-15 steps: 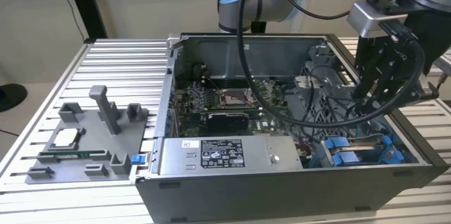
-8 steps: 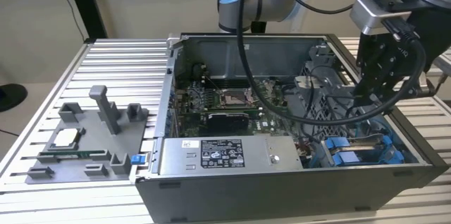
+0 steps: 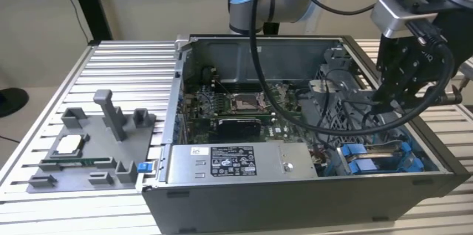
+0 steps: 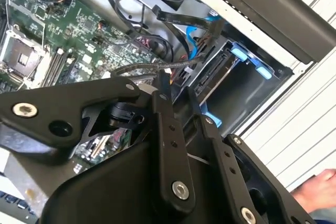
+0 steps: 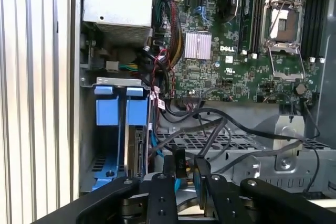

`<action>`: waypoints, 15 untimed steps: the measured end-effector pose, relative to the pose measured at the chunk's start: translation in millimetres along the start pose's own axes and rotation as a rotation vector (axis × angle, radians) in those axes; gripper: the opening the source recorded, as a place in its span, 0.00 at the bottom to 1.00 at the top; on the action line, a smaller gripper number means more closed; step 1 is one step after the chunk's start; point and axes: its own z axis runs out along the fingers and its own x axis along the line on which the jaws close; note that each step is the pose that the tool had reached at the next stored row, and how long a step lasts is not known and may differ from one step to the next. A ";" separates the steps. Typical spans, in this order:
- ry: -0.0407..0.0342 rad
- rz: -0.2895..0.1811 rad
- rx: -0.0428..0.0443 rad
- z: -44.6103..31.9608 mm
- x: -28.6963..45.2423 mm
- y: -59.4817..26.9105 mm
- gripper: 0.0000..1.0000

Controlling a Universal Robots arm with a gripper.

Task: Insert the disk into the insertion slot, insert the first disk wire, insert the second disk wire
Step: 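Insert the first disk wire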

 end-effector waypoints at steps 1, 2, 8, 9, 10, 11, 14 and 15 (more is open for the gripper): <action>0.0005 0.000 0.0000 0.2 0.1 0.0 1.00; 0.0012 0.000 0.0000 0.4 0.2 0.1 1.00; 0.0063 0.002 0.0002 2.7 0.9 3.0 1.00; 0.0076 0.002 0.0002 3.3 0.9 3.5 1.00; 0.0091 0.002 0.0002 3.8 1.0 3.7 1.00; 0.0104 0.003 0.0002 4.4 1.0 3.9 1.00; 0.0157 0.003 0.0004 6.4 1.4 4.6 1.00; 0.0178 0.003 0.0003 7.1 1.4 4.8 1.00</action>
